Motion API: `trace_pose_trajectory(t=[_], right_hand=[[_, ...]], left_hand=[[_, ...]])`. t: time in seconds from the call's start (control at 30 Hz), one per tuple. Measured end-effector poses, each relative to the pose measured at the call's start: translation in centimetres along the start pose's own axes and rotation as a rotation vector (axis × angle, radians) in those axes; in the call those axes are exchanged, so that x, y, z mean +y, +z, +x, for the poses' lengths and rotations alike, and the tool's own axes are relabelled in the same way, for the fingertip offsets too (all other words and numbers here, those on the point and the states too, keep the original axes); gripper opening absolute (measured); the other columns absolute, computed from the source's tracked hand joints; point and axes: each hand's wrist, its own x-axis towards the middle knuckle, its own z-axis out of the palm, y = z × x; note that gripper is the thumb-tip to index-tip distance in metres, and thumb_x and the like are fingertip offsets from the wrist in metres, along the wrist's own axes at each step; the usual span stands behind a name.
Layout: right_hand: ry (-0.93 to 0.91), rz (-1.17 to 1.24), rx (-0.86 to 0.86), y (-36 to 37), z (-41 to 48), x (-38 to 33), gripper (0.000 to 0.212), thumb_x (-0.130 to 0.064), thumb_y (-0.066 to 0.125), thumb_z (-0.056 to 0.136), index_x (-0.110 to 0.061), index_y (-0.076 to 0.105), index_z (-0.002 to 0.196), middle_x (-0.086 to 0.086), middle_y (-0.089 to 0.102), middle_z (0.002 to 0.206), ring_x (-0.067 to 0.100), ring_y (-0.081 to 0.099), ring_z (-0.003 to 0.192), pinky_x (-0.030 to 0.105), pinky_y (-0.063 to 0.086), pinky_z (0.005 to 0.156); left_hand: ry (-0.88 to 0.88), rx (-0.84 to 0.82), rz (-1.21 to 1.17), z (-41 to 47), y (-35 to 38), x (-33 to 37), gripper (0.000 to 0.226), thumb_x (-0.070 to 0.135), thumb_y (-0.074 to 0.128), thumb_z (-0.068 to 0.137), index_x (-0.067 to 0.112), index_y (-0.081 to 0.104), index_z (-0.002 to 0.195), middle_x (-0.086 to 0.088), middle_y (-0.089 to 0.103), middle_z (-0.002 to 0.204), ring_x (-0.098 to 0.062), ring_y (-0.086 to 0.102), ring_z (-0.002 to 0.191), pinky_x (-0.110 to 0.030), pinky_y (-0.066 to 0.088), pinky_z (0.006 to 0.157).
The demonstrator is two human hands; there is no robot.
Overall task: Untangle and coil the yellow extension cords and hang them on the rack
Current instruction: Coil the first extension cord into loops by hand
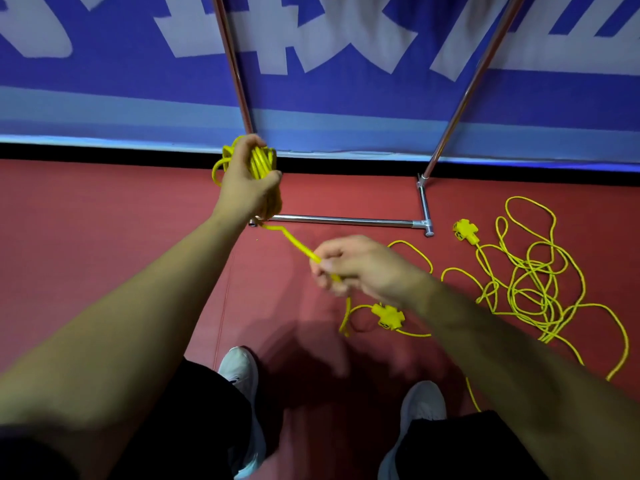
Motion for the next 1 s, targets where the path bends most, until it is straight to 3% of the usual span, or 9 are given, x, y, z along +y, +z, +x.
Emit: trace_pose_trajectory(t=[0.13,0.27,0.4,0.5,0.57,0.63,0.73,0.9,1.0], right_hand=[[-0.02,0.018,0.053,-2.6,-0.9,-1.5,0.023,-0.019,0.055,0.097,0.001,0.062,0.09,-0.005,0.029,0.05,0.007,0.017,0.042,0.022,0.011,0.043],[-0.107,0.02,0.104,-3.2,-1.5,-1.8,0.014,-0.004,0.049,0.098,-0.001,0.063,0.095,-0.005,0.031,0.049,0.006,0.02,0.04,0.025,0.013,0.044],[-0.15,0.017,0.334,-4.9,-1.9,-1.9,0.02,-0.005,0.048,0.099,-0.005,0.065,0.088,-0.004,0.029,0.052,0.006,0.02,0.042,0.027,0.011,0.046],[-0.159,0.034,0.447,-6.2,-2.0,-1.7,0.018,-0.007,0.049,0.1,-0.001,0.064,0.091,-0.003,0.031,0.053,0.007,0.023,0.042,0.021,0.016,0.043],[-0.169,0.061,0.501,-7.0,-2.0,-1.6,0.019,-0.007,0.048,0.1,-0.001,0.064,0.091,-0.004,0.033,0.051,0.007,0.024,0.042,0.019,0.018,0.041],[-0.183,0.067,0.553,-7.8,-2.0,-1.7,0.019,-0.008,0.049,0.099,-0.002,0.065,0.089,-0.004,0.032,0.052,0.007,0.024,0.042,0.019,0.018,0.04],[-0.218,0.067,0.632,-8.7,-2.2,-2.0,0.015,-0.009,0.054,0.097,-0.006,0.065,0.088,0.002,0.032,0.057,0.007,0.025,0.043,0.019,0.02,0.041],[-0.25,-0.019,0.824,-10.1,-3.0,-2.5,0.007,-0.015,0.074,0.084,-0.013,0.069,0.08,0.001,0.051,0.057,0.007,0.038,0.045,0.017,0.03,0.044],[-0.254,-0.137,0.808,-10.5,-2.9,-2.0,0.011,-0.014,0.076,0.083,-0.012,0.066,0.079,0.004,0.057,0.06,0.004,0.044,0.046,0.014,0.035,0.045]], left_hand=[[-0.081,-0.097,0.049,-0.9,0.6,-1.0,0.044,0.01,0.071,0.073,0.027,0.05,0.108,0.004,0.059,0.09,-0.011,0.055,0.079,-0.03,0.05,0.08],[-0.17,-0.43,0.015,-2.9,2.4,-0.4,0.04,0.007,0.07,0.069,0.024,0.056,0.102,-0.007,0.062,0.09,-0.02,0.058,0.077,-0.034,0.055,0.069],[-0.256,-0.656,-0.099,-4.5,3.7,0.8,0.035,-0.001,0.068,0.07,0.015,0.062,0.1,0.0,0.062,0.083,-0.013,0.058,0.076,-0.026,0.049,0.074],[-0.273,-0.76,-0.172,-5.6,4.2,2.3,0.024,0.023,0.061,0.089,0.007,0.062,0.106,-0.009,0.061,0.088,-0.022,0.056,0.08,-0.033,0.047,0.076],[-0.33,-0.844,-0.277,-6.3,4.6,3.7,0.041,0.046,0.053,0.095,0.009,0.062,0.109,-0.019,0.058,0.095,-0.027,0.053,0.08,-0.038,0.047,0.076],[-0.265,-0.887,-0.246,-6.7,5.0,5.0,0.035,0.038,0.062,0.093,0.009,0.06,0.113,-0.014,0.06,0.093,-0.023,0.056,0.076,-0.031,0.051,0.069],[-0.152,-0.884,-0.144,-7.0,5.8,7.2,0.033,0.002,0.068,0.09,0.003,0.057,0.121,-0.003,0.064,0.087,-0.01,0.061,0.071,-0.021,0.053,0.067],[-0.153,-0.803,-0.274,-6.3,5.7,8.9,0.062,-0.001,0.067,0.089,0.018,0.041,0.143,-0.014,0.057,0.082,-0.018,0.061,0.063,-0.032,0.055,0.057],[-0.142,-0.878,-0.395,-6.1,5.0,8.9,0.058,0.004,0.063,0.089,0.02,0.046,0.143,-0.011,0.057,0.076,-0.021,0.057,0.063,-0.03,0.052,0.055]])
